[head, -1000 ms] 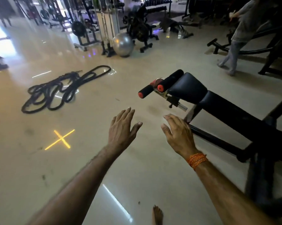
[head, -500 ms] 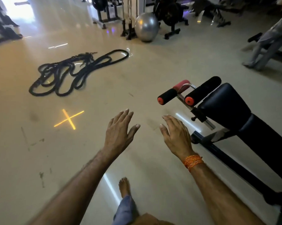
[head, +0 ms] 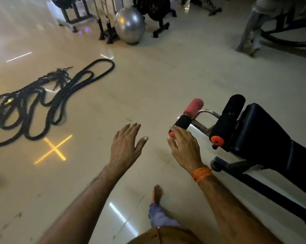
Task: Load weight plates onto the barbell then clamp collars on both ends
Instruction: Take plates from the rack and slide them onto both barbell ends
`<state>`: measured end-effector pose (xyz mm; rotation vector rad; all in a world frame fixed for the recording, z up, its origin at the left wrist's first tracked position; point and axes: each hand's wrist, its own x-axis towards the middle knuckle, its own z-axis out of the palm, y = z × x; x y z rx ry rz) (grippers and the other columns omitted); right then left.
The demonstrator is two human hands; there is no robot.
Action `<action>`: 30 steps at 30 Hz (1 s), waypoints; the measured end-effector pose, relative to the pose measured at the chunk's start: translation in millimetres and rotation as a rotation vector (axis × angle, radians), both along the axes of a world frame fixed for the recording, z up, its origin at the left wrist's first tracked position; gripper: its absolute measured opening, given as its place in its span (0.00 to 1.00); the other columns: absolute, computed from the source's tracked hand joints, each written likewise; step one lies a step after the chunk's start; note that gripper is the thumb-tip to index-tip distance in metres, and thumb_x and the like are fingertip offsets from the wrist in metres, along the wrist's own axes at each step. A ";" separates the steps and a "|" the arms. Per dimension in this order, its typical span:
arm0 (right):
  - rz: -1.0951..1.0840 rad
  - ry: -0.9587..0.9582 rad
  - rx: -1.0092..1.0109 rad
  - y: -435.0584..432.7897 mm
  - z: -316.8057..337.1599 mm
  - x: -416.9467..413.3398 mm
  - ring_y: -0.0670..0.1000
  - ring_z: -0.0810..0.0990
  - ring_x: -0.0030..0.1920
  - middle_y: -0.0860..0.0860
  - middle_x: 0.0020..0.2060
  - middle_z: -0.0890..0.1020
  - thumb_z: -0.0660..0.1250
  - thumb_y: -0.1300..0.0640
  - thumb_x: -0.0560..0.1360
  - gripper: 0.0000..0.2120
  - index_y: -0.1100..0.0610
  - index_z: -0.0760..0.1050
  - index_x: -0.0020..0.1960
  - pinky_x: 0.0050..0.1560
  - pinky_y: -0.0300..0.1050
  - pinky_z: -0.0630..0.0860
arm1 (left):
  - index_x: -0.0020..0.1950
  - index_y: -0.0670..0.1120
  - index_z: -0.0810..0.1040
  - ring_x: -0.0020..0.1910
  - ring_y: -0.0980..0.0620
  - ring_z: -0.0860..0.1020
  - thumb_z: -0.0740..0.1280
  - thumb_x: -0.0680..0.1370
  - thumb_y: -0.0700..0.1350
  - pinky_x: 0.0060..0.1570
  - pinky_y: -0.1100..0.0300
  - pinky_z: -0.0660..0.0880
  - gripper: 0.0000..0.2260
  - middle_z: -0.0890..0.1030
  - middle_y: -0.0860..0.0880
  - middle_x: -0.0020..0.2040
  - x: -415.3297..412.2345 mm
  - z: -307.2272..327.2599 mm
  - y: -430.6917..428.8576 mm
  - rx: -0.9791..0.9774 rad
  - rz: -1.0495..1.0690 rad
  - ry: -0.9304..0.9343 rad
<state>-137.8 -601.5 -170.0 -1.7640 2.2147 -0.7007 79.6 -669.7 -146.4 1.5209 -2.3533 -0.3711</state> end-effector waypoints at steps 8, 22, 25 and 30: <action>-0.018 -0.034 -0.014 -216.9 -20.1 -56.7 0.53 0.74 0.69 0.51 0.69 0.78 0.54 0.42 0.82 0.25 0.54 0.72 0.72 0.68 0.54 0.73 | 0.79 0.51 0.66 0.79 0.49 0.62 0.56 0.82 0.64 0.75 0.50 0.59 0.28 0.67 0.52 0.79 -40.1 -9.5 -217.4 0.037 -0.028 -0.088; -0.394 0.079 -0.026 -533.4 -9.1 -232.9 0.55 0.73 0.71 0.53 0.70 0.76 0.52 0.41 0.82 0.26 0.54 0.71 0.73 0.69 0.59 0.71 | 0.79 0.47 0.66 0.78 0.46 0.64 0.56 0.83 0.64 0.75 0.47 0.62 0.30 0.68 0.48 0.78 -255.4 -2.4 -614.7 -0.056 -0.380 -0.060; -0.490 0.121 -0.012 -581.8 -7.6 -274.2 0.55 0.74 0.70 0.53 0.70 0.77 0.50 0.40 0.82 0.27 0.54 0.72 0.72 0.67 0.61 0.72 | 0.78 0.47 0.67 0.78 0.45 0.65 0.55 0.82 0.64 0.74 0.45 0.64 0.30 0.69 0.47 0.78 -316.7 -0.1 -686.4 -0.079 -0.506 -0.085; -0.690 0.119 -0.001 -627.2 -3.0 -350.6 0.55 0.74 0.70 0.53 0.69 0.78 0.51 0.40 0.82 0.27 0.54 0.73 0.72 0.67 0.61 0.72 | 0.77 0.46 0.69 0.77 0.44 0.66 0.55 0.81 0.64 0.73 0.46 0.64 0.31 0.70 0.46 0.77 -430.5 10.6 -763.4 -0.099 -0.690 -0.097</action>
